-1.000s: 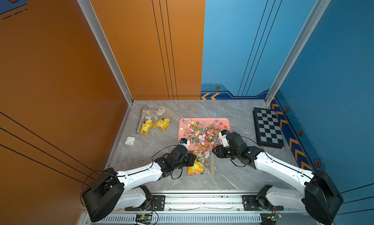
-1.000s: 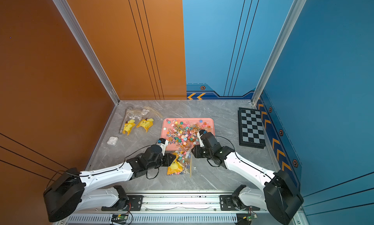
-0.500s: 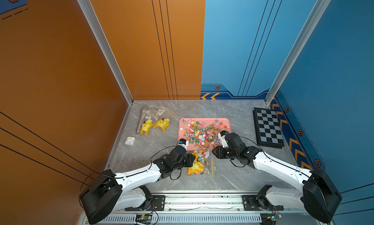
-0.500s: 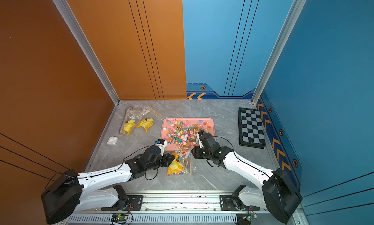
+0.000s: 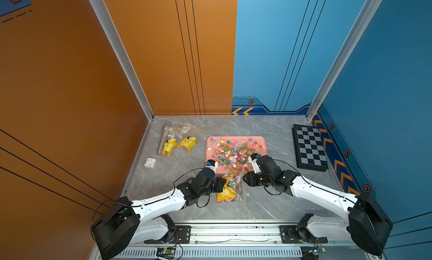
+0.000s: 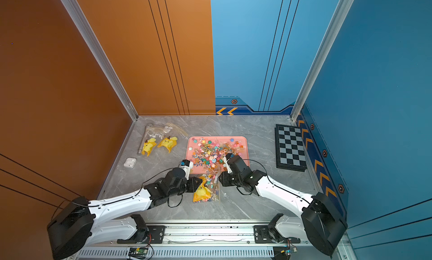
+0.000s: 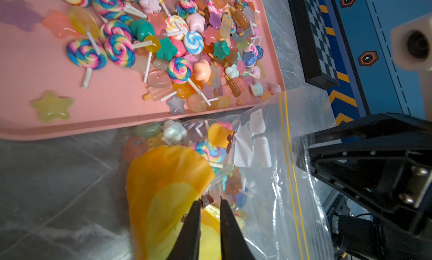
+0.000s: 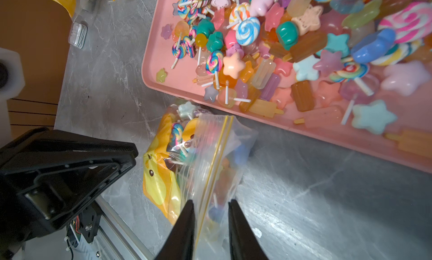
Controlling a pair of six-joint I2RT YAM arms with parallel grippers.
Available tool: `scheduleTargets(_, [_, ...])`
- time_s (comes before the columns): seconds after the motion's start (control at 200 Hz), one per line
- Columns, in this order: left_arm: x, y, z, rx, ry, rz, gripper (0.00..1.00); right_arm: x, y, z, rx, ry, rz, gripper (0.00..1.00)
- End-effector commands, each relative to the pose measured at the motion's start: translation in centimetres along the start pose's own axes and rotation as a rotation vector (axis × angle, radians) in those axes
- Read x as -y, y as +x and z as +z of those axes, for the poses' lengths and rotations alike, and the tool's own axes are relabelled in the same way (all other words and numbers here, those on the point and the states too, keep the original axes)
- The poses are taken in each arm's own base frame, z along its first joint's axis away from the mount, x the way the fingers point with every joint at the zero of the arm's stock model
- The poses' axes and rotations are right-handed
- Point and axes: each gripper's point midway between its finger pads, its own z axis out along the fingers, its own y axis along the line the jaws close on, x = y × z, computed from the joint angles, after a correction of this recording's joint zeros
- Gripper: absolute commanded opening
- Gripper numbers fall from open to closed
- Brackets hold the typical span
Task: Pour candies out of the ziploc bag
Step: Open the ziploc bag at the center of the board.
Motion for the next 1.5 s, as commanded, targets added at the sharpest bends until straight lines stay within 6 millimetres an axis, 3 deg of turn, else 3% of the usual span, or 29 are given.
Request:
scheduleTargets(0.0, [1.4, -1.4, -0.5, 0.043, 0.024, 0.023, 0.19, 0.3, 1.7, 0.2, -0.050, -0.002, 0.021, 0.27])
scheduleTargets(0.531, [4.0, -2.7, -0.9, 0.064, 0.080, 0.045, 0.19, 0.1, 2.3, -0.3, -0.062, -0.009, 0.015, 0.26])
scheduleTargets(0.836, [6.4, -2.0, 0.4, 0.014, 0.136, 0.068, 0.20, 0.1, 2.3, -0.3, -0.064, -0.006, 0.012, 0.01])
scheduleTargets(1.301, [9.7, 2.5, 0.9, -0.118, 0.263, 0.139, 0.33, -0.3, 1.6, -0.2, -0.043, -0.031, 0.038, 0.00])
scheduleTargets(1.496, [9.8, 3.3, 1.8, -0.133, 0.253, 0.143, 0.38, -0.8, 1.5, -0.1, -0.043, -0.058, 0.055, 0.00])
